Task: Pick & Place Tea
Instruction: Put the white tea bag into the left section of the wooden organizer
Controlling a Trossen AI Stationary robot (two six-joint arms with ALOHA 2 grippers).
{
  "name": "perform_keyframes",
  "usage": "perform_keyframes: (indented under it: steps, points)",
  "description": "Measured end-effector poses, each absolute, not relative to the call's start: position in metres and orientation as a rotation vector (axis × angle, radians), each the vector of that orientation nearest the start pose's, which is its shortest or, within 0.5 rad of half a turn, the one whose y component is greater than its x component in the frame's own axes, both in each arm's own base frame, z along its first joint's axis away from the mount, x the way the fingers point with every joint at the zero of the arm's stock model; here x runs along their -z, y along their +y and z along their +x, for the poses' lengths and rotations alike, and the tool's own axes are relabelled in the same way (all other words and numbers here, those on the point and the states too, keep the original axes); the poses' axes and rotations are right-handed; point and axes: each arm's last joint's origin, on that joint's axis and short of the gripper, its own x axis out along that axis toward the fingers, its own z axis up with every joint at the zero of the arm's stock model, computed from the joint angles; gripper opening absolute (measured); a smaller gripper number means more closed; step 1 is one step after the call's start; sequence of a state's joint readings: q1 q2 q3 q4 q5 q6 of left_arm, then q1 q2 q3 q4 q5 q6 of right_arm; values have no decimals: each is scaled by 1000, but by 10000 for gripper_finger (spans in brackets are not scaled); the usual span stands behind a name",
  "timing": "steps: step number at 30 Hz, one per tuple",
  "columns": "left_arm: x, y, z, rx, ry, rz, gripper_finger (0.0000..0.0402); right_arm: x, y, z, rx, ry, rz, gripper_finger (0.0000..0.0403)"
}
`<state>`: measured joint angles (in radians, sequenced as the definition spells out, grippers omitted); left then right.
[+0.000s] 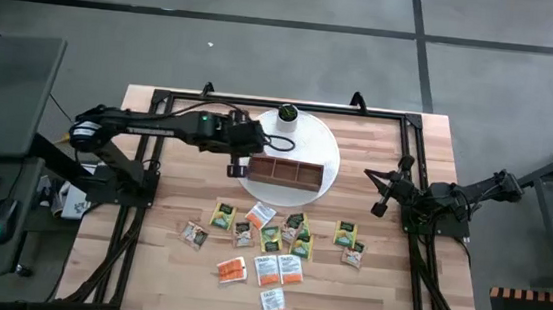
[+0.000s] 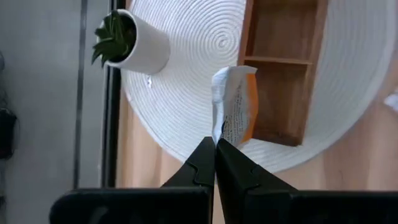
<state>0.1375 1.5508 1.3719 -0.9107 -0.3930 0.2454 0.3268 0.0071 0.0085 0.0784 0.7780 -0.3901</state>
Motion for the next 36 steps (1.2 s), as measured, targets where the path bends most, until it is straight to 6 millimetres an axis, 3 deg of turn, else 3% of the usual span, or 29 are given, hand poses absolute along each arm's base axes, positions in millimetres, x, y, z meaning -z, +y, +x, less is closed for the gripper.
perform_keyframes:
  steps: [13, 36]
  points:
    - [-276, 56, 348, -404, 1241, 404, 0, -173, 9, 91, 458, 20, -341, 12]
    - [-241, 56, 365, -345, 1337, 302, 0, -173, 9, 91, 458, 20, -341, 12]
